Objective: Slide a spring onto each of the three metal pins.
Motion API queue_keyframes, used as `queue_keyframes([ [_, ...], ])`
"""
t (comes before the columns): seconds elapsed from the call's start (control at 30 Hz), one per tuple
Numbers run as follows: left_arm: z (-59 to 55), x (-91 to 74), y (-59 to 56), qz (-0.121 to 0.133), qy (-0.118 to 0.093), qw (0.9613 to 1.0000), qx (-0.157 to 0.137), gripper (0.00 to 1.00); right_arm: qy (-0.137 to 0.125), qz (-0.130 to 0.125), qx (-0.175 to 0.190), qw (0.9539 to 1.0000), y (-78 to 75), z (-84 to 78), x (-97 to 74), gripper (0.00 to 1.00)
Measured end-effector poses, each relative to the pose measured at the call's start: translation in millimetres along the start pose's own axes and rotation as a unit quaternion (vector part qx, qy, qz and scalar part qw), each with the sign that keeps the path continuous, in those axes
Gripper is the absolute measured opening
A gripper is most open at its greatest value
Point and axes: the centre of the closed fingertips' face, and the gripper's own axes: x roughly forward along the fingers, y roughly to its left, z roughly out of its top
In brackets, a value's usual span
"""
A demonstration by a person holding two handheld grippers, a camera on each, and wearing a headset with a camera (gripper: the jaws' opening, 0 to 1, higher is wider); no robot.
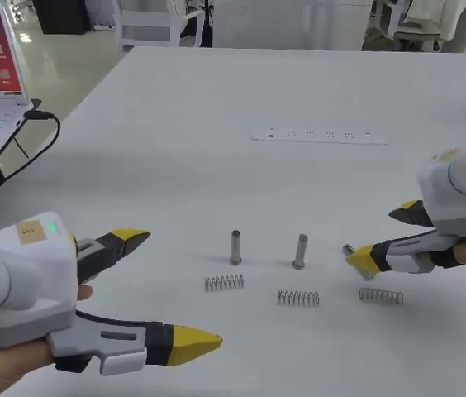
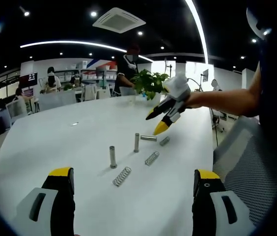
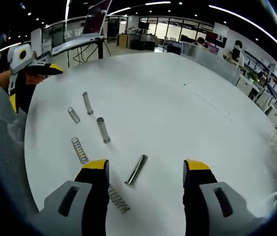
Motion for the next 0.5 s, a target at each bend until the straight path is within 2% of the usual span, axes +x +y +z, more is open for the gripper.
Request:
queue_keyframes([
  [0.27,-0.4,0.2,-1.7,-0.002,0.002,1.0000,0.001,0.99,0.021,0.011,0.025,0.9994,4.4,-2.9,10.8,0.47],
  [0.5,-2.1,-1.4,-0.4,0.001,0.002,1.0000,-0.001,0.99,0.038,0.015,0.025,0.9989,8.3,-3.1,18.8,0.38],
])
